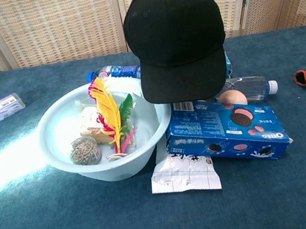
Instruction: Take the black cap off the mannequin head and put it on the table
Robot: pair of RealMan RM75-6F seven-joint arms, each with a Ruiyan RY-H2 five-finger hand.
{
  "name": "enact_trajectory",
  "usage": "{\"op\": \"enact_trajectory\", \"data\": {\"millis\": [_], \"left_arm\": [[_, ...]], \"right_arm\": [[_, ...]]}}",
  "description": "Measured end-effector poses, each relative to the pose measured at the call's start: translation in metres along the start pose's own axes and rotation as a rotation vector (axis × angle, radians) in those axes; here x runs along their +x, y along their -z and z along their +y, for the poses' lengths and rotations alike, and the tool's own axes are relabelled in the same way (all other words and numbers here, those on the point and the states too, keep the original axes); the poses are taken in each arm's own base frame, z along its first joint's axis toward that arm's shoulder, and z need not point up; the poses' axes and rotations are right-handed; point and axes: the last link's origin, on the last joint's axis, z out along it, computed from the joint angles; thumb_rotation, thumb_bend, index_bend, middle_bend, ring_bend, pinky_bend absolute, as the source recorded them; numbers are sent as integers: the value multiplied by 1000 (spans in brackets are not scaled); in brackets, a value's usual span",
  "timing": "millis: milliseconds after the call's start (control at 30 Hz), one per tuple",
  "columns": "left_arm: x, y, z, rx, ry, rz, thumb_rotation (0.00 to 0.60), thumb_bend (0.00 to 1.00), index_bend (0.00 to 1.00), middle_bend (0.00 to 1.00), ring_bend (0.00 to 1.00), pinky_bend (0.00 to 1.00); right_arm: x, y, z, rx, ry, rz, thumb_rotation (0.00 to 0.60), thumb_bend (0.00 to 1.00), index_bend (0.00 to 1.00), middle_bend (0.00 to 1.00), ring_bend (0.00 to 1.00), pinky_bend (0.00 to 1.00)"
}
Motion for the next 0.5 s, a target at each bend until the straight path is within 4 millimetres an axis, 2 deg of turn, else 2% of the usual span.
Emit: {"op": "enact_trajectory", "data": {"millis": [100, 200, 333, 500], "left_arm": [[-4, -15, 9, -111, 3, -8, 600, 145, 246, 564, 685, 893], [-10, -32, 19, -220, 6, -19, 600, 146, 277, 648, 750, 956], [-19, -54, 33, -345, 4, -38, 600, 145, 314, 771, 840, 997], [-37, -85, 54, -482, -11, -96, 600, 146, 334, 841, 903, 1000]], "right_arm": [[0, 1, 0, -2, 0, 1, 600, 240, 345, 293, 224, 303], [0, 2, 1, -4, 1, 1, 600, 239, 345, 293, 224, 303], [0, 3, 1, -7, 1, -1, 600, 239, 345, 293, 224, 303], [-1, 4, 1, -14, 1, -7, 600, 239, 345, 293, 224, 303]]}}
